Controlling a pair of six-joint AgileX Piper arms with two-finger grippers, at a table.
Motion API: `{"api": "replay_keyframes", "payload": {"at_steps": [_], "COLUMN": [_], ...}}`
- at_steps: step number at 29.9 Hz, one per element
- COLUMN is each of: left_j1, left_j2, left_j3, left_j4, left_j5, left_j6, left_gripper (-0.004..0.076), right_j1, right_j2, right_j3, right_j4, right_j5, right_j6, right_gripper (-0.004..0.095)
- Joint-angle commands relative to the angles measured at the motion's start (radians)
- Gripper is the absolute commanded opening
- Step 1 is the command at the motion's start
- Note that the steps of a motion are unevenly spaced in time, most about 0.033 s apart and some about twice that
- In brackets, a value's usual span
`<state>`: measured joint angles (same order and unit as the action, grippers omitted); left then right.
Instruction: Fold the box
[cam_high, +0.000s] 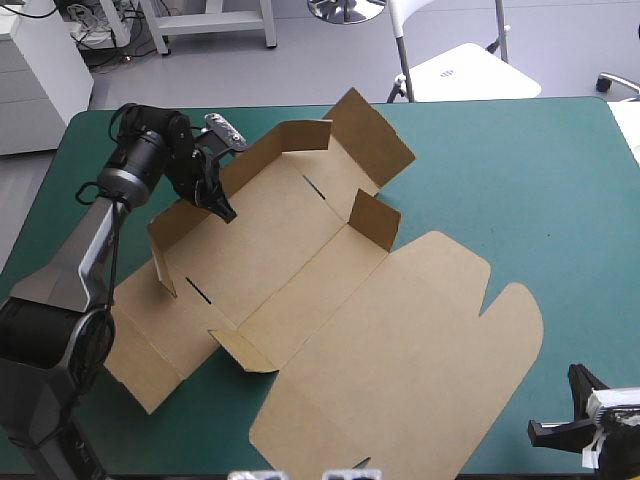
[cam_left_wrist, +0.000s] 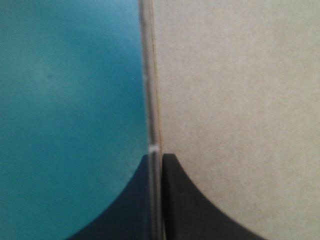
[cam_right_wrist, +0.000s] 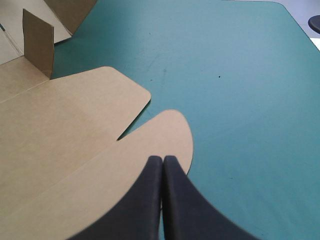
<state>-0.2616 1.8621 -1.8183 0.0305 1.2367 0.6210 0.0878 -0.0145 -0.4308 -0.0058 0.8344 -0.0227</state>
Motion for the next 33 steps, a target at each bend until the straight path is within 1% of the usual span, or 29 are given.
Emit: {"api": "replay_keyframes", "payload": {"at_steps": [1, 4, 10, 13, 18, 22, 25, 29, 33], "left_j1": [-0.088, -0.166, -0.316, -0.387, -0.494, -0.596, -0.658, -0.721, -0.749], "left_j2": [-0.054, -0.054, -0.054, -0.054, -0.054, -0.054, -0.054, -0.054, -0.057], "left_j3": [-0.051, -0.049, -0.049, -0.049, -0.042, -0.014, -0.005, -0.005, 0.012], "left_j4": [0.196, 0.344, 0.501, 0.589, 0.637, 0.752, 0.774, 0.793, 0.799], "left_j5": [0.041, 0.035, -0.006, -0.015, -0.038, -0.031, -0.038, -0.042, -0.049], "left_j6": [0.021, 0.021, 0.006, -0.037, -0.099, -0.17, -0.189, -0.215, -0.236], "left_gripper": [-0.001, -0.001, -0.001, -0.001, -0.001, -0.001, -0.001, -0.001, -0.001], "right_j1": [0.002, 0.002, 0.002, 0.002, 0.002, 0.002, 0.002, 0.002, 0.002], "right_j2": [-0.027, -0.027, -0.027, -0.027, -0.027, -0.027, -0.027, -0.027, -0.027], "right_j3": [-0.022, -0.022, -0.022, -0.022, -0.022, -0.022, -0.022, -0.022, -0.022], "right_j4": [-0.01, -0.01, -0.01, -0.01, -0.01, -0.01, -0.012, -0.012, -0.012], "right_j5": [-0.078, -0.078, -0.078, -0.078, -0.078, -0.078, -0.078, -0.078, -0.078], "right_j6": [-0.009, -0.009, -0.009, -0.009, -0.009, -0.005, -0.005, -0.001, -0.001], "right_gripper": [-0.0017, -0.0017, -0.0017, -0.0017, -0.0017, -0.0016, -0.0015, -0.0015, -0.0015]}}
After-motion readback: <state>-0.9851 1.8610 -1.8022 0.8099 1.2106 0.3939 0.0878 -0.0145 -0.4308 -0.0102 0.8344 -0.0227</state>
